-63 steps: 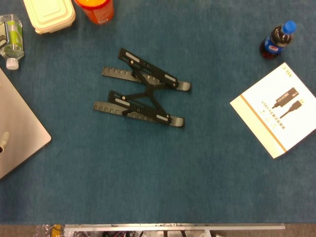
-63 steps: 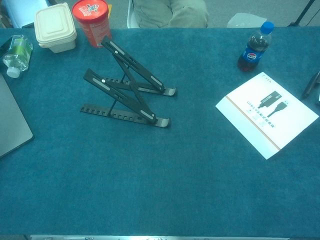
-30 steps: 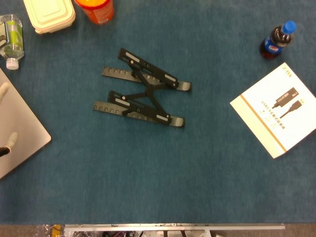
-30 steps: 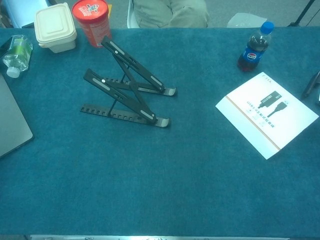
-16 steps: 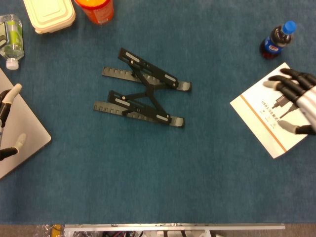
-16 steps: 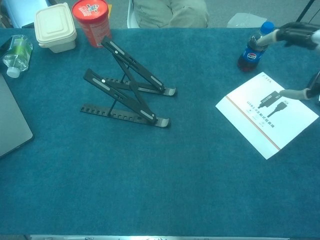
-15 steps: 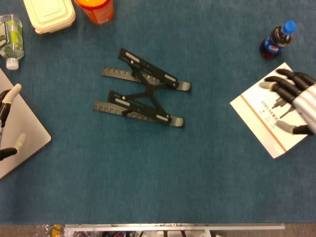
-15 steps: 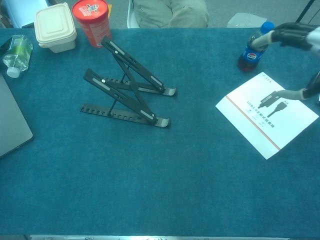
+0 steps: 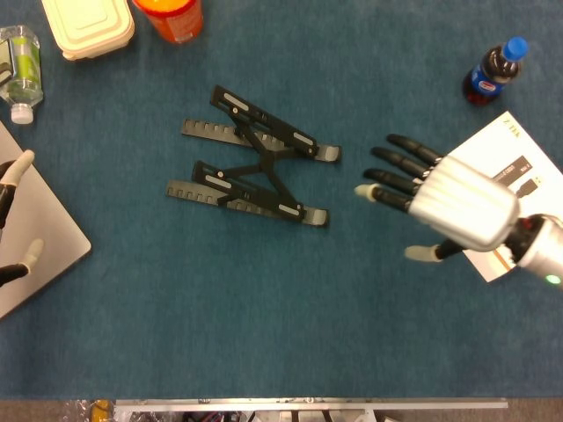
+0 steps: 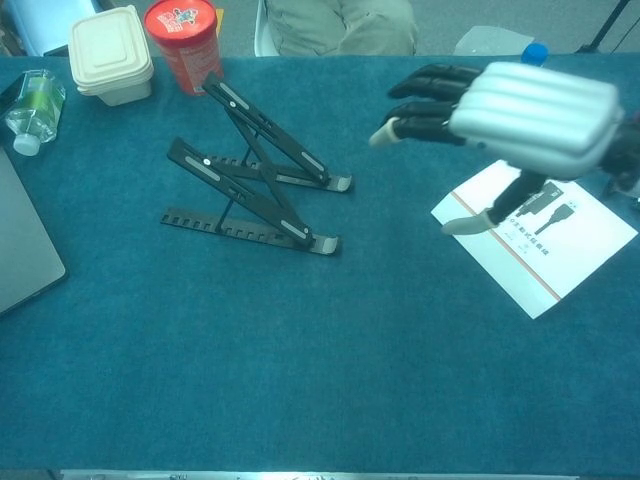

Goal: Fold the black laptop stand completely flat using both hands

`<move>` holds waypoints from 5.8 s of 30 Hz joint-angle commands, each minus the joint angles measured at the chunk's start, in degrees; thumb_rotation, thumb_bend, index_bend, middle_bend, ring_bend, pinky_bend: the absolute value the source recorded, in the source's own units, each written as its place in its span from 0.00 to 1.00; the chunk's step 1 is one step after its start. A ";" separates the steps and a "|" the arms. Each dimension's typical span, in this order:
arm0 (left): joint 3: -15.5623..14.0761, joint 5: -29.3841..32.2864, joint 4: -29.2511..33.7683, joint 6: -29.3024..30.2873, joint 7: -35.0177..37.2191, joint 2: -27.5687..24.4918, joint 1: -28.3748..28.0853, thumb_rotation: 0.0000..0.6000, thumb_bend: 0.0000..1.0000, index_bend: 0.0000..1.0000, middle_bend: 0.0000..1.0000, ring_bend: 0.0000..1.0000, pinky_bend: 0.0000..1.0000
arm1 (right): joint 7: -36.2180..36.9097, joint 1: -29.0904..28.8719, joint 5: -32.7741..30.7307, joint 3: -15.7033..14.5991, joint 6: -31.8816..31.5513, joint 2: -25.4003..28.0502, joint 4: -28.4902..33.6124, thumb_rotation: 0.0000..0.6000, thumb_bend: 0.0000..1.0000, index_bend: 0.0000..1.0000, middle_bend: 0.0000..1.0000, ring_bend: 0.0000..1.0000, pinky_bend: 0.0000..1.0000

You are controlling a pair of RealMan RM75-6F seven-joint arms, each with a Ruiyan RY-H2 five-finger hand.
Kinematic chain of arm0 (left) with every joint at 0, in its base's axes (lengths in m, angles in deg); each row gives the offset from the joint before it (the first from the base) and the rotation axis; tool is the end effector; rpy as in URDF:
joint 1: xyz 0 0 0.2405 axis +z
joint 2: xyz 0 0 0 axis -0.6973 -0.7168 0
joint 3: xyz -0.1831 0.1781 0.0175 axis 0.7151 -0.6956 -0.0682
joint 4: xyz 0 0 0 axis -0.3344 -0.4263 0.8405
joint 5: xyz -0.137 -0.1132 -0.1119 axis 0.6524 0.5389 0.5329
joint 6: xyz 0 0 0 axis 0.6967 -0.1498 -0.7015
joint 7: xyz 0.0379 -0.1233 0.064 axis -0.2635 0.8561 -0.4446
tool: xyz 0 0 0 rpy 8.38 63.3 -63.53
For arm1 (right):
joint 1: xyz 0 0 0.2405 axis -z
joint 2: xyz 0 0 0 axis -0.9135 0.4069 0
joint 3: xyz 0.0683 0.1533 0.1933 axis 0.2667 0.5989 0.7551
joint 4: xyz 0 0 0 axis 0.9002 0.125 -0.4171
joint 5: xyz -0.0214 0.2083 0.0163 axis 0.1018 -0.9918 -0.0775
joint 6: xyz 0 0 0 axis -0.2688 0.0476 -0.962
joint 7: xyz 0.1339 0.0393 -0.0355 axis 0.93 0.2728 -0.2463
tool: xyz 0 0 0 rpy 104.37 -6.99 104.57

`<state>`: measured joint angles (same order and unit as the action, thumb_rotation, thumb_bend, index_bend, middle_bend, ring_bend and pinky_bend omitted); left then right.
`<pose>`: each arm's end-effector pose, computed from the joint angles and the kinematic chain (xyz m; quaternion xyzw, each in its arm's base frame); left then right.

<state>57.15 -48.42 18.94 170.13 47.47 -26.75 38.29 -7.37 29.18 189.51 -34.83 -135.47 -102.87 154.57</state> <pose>-0.2650 0.1702 0.1516 -0.6345 -0.3935 -0.3808 0.5455 -0.1278 -0.2619 0.0762 0.8764 -0.1343 0.3799 0.2637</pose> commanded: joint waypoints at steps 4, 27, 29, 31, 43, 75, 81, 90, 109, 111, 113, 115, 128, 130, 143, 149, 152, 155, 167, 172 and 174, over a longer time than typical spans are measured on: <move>0.15 0.15 0.04 0.09 0.13 0.01 0.00 1.00 0.27 0.06 0.15 0.05 0.07 | -7.05 -4.48 -0.91 1.97 4.97 -4.41 1.01 0.59 0.14 0.18 0.19 0.05 0.05; 0.85 1.44 -1.26 0.02 1.91 0.55 -0.13 1.00 0.27 0.06 0.15 0.06 0.07 | -16.42 -16.92 -4.00 3.33 13.84 -18.77 -7.58 0.58 0.14 0.18 0.19 0.02 0.03; 0.96 1.52 -1.49 0.19 2.32 0.63 -0.08 1.00 0.27 0.06 0.15 0.05 0.07 | -17.39 -17.74 -4.57 3.64 14.44 -19.98 -8.50 0.58 0.14 0.18 0.19 0.02 0.03; 1.08 1.64 -1.85 0.46 2.91 0.79 0.03 1.00 0.27 0.06 0.15 0.05 0.07 | -18.56 -18.71 -5.35 4.00 15.28 -21.30 -9.46 0.58 0.14 0.18 0.19 0.02 0.02; 1.49 2.13 -4.23 1.37 6.44 0.93 0.52 1.00 0.27 0.06 0.15 0.05 0.07 | -24.34 -23.44 -10.39 5.47 20.05 -27.81 -13.74 0.58 0.14 0.18 0.19 0.00 0.02; 1.61 2.22 -8.16 1.01 11.04 1.80 0.57 1.00 0.27 0.06 0.15 0.06 0.07 | -34.26 -30.47 -23.17 4.88 24.82 -35.88 -21.65 0.58 0.15 0.18 0.20 0.00 0.02; 1.79 1.99 -9.38 0.69 12.77 2.15 0.20 1.00 0.27 0.06 0.15 0.05 0.07 | -38.66 -30.42 -26.15 4.75 23.02 -35.42 -20.59 0.58 0.15 0.20 0.28 0.11 0.02; 2.14 1.44 -12.20 -1.80 16.73 3.31 -1.81 1.00 0.27 0.06 0.16 0.05 0.07 | -49.70 -28.26 -33.04 2.35 17.99 -30.63 -12.39 0.58 0.14 0.21 0.31 0.19 0.02; 1.18 -1.90 -14.86 -4.54 19.88 4.42 -5.08 1.00 0.27 0.06 0.16 0.05 0.07 | -66.35 -18.58 -37.70 -7.24 -2.50 -19.71 9.14 0.58 0.13 0.21 0.31 0.19 0.02; 1.08 -2.07 -15.05 -4.75 20.00 4.52 -5.33 1.00 0.27 0.06 0.16 0.05 0.07 | -66.77 -17.56 -36.55 -8.47 -3.70 -19.20 10.26 0.58 0.13 0.21 0.31 0.19 0.02; 0.96 -2.27 -15.22 -5.04 20.16 4.62 -5.64 1.00 0.27 0.06 0.16 0.05 0.07 | -67.15 -16.38 -35.33 -9.89 -4.81 -18.70 11.47 0.58 0.13 0.20 0.31 0.19 0.02; 0.85 -2.50 -15.33 -5.25 20.22 4.76 -5.93 1.00 0.27 0.06 0.16 0.05 0.07 | -67.30 -15.33 -34.00 -11.02 -5.73 -18.27 12.32 0.58 0.13 0.21 0.31 0.19 0.02; 0.09 -4.59 -14.40 -6.05 20.38 5.02 -7.75 1.00 0.27 0.06 0.16 0.05 0.07 | -67.01 -8.44 -27.32 -15.29 -10.86 -16.44 15.11 0.58 0.13 0.21 0.31 0.19 0.02; -0.02 -4.87 -14.10 -6.70 22.63 4.94 -8.42 1.00 0.27 0.06 0.16 0.05 0.07 | -66.63 -7.54 -26.23 -15.78 -11.12 -16.07 15.28 0.58 0.13 0.21 0.31 0.19 0.02; -1.77 -9.18 -10.68 -12.67 41.27 2.75 -15.08 1.00 0.27 0.06 0.15 0.06 0.07 | -63.47 -2.65 -21.22 -16.64 -12.07 -14.70 14.57 0.58 0.13 0.20 0.31 0.19 0.02; -3.24 -11.79 -8.98 -15.51 46.49 2.46 -18.35 1.00 0.27 0.06 0.15 0.06 0.07 | -61.70 -1.37 -19.14 -16.49 -11.13 -14.13 14.06 0.58 0.13 0.21 0.31 0.19 0.02; -4.07 -13.15 -8.59 -17.00 47.89 2.93 -19.96 1.00 0.27 0.06 0.14 0.06 0.07 | -60.87 -0.72 -18.21 -16.26 -10.80 -13.98 13.77 0.58 0.13 0.20 0.31 0.19 0.02; -4.49 -14.15 -8.79 -18.34 47.61 3.82 -21.49 1.00 0.27 0.06 0.13 0.05 0.07 | -60.19 -0.07 -17.66 -15.99 -10.42 -13.77 13.50 0.58 0.13 0.20 0.31 0.19 0.02; -5.34 -15.46 -7.95 -23.99 46.31 4.68 -27.91 1.00 0.27 0.07 0.14 0.05 0.07 | -56.48 1.86 -14.54 -14.81 -9.01 -13.06 12.18 0.58 0.13 0.20 0.31 0.19 0.02; -5.47 -13.86 -7.98 -24.05 44.50 4.98 -28.20 1.00 0.27 0.07 0.14 0.05 0.07 | -55.26 2.18 -13.35 -14.07 -7.98 -12.98 12.01 0.58 0.13 0.21 0.31 0.19 0.02; -5.62 -13.27 -7.97 -23.83 43.63 4.85 -28.06 1.00 0.27 0.07 0.14 0.05 0.07 | -54.73 2.20 -12.55 -13.96 -7.40 -12.98 11.91 0.58 0.13 0.21 0.31 0.19 0.02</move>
<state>51.63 -62.00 10.97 146.16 91.45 -21.86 10.16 -62.36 31.35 176.60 -48.90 -143.19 -115.87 166.56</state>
